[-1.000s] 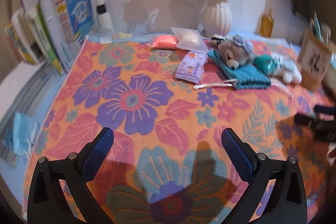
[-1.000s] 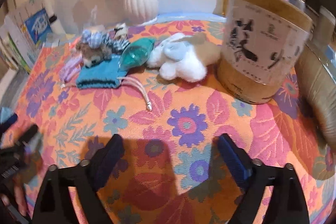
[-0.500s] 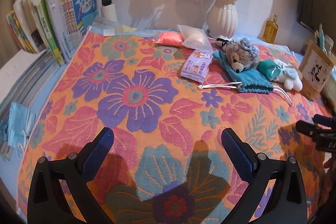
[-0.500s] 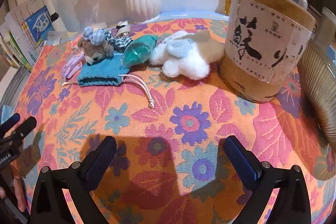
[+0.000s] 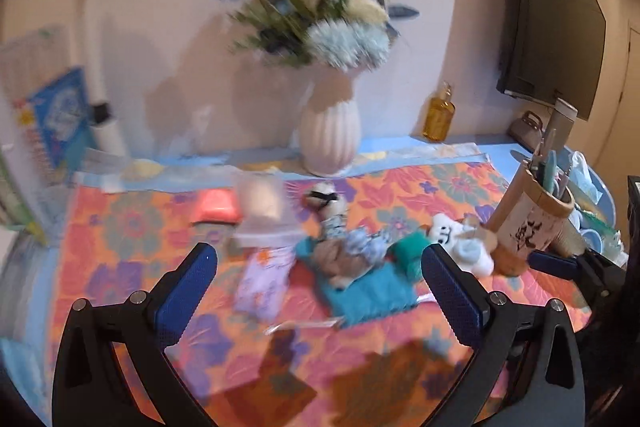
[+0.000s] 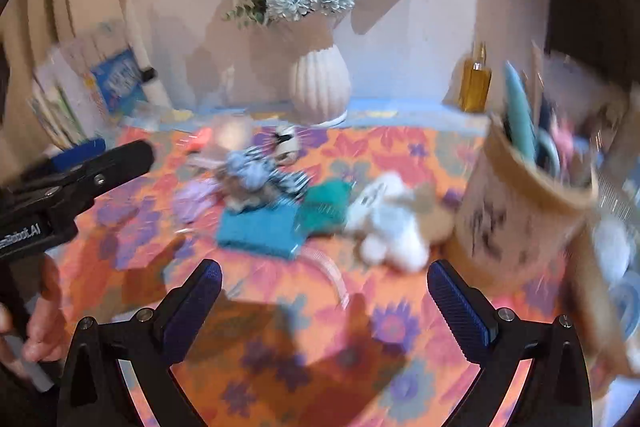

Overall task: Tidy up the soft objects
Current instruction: 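Grasp the plaid scrunchie and plush doll with the left tool while the right tool grasps the teal plastic bag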

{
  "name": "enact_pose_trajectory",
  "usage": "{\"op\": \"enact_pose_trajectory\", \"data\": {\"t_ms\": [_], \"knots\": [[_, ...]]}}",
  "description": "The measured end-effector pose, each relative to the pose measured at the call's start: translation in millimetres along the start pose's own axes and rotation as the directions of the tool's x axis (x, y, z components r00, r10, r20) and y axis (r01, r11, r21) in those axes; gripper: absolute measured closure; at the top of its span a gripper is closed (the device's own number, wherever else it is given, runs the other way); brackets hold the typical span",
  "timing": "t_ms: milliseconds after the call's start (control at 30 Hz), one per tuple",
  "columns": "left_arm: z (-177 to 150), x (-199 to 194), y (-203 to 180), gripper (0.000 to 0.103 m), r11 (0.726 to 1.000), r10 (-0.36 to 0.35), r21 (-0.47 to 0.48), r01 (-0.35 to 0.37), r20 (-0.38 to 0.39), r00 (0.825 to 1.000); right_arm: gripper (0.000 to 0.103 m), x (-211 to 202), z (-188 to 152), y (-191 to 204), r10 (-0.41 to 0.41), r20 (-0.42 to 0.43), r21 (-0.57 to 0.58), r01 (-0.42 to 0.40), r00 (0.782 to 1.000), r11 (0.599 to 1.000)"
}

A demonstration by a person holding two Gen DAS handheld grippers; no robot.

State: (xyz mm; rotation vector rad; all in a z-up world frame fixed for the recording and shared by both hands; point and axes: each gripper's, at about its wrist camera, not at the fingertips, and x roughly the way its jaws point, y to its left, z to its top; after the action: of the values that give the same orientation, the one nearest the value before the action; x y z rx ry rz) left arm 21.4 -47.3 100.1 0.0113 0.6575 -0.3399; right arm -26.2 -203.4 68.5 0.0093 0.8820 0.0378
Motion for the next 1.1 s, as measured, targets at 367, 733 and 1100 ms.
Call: {"op": "enact_pose_trajectory", "data": {"t_ms": [367,733,1100], "knots": [[-3.9,77.6,7.1,0.002,0.992,-0.103,-0.075,0.1,-0.03,0.994,0.018,69.7,13.5,6.7,-0.043,0.04,-0.05,0.045,0.998,0.998],[-15.7,93.5,2.7,0.044,0.993,-0.106,-0.061,0.101,-0.089,0.99,0.063,77.1,10.7,6.7,-0.098,0.021,-0.035,0.099,0.995,0.994],[-14.0,66.5,13.9,0.057,0.98,-0.15,-0.127,0.153,0.032,0.988,0.064,51.6,8.0,-11.0,-0.033,0.135,0.065,0.024,0.99,0.998]]}}
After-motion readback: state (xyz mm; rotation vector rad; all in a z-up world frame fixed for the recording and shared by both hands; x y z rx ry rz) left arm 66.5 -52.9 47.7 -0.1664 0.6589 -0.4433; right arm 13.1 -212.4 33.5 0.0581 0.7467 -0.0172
